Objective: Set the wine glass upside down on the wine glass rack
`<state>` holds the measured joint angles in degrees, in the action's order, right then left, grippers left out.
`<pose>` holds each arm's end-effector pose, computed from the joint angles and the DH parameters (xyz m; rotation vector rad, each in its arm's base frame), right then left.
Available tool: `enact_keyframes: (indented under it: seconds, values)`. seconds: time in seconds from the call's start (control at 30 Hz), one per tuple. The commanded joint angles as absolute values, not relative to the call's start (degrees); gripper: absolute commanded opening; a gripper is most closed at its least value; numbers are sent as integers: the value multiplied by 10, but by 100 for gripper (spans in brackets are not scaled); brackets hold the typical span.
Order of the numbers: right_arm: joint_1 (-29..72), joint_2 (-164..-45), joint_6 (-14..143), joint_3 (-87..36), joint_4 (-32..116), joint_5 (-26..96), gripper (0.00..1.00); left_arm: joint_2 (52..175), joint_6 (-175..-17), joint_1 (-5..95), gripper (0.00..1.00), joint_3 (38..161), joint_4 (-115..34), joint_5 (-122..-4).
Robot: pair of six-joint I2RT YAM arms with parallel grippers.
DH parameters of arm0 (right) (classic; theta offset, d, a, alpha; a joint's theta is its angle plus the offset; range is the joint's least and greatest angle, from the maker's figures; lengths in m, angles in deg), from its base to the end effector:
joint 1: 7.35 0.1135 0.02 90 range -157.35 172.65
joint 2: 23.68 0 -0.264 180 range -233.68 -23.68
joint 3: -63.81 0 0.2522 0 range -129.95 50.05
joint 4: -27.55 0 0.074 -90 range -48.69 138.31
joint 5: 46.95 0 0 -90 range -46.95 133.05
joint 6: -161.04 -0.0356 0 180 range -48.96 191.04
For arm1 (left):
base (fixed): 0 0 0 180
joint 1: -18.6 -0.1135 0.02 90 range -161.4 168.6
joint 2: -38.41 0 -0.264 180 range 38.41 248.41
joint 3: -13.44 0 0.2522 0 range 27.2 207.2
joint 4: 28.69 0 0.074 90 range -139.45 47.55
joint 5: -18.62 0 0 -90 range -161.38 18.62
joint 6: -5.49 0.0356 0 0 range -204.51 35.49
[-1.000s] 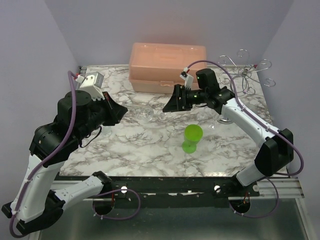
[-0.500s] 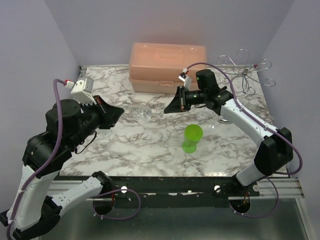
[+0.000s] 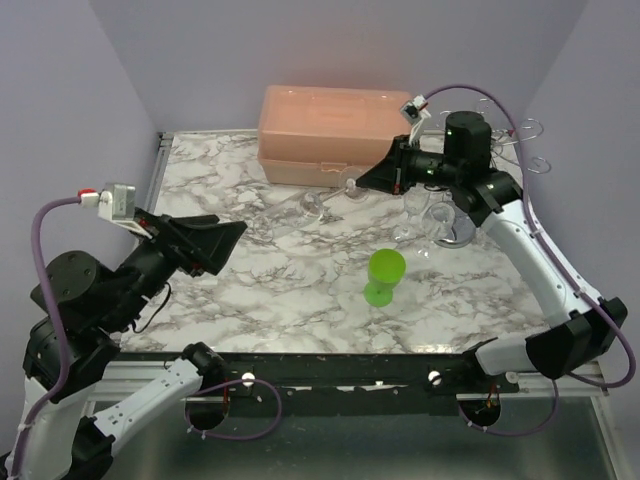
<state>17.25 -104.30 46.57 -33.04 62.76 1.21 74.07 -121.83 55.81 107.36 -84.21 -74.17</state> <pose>0.2758 0.1524 0.4118 -0.5336 1.9475 1.2547 0.0390 -0.0274 0.4871 -0.0426 1.6083 -0.9904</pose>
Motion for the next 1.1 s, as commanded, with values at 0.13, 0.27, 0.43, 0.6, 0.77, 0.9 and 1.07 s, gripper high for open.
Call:
enact_keyframes:
  seconds: [0.13,0.27,0.43,0.6,0.77,0.9,1.07]
  values:
    - [152,-999,738,-441,691,156,0,676,-1189,556,93,1041,-790,-844]
    - [151,-1019,860,-517,709,231,0,668,-1189,556,98,1009,-777,-861]
    - [151,-1007,1011,-558,737,257,0,682,-1189,557,98,979,-768,-842]
    - [152,-959,1084,-551,761,270,0,689,-1186,556,99,953,-751,-830]
    - [144,-916,1130,-555,823,306,0,715,-1173,557,98,950,-740,-814]
    - [114,-886,1141,-555,868,303,0,745,-1162,555,99,953,-727,-791]
    - [105,-863,1175,-571,912,366,0,776,-1152,550,99,960,-716,-759]
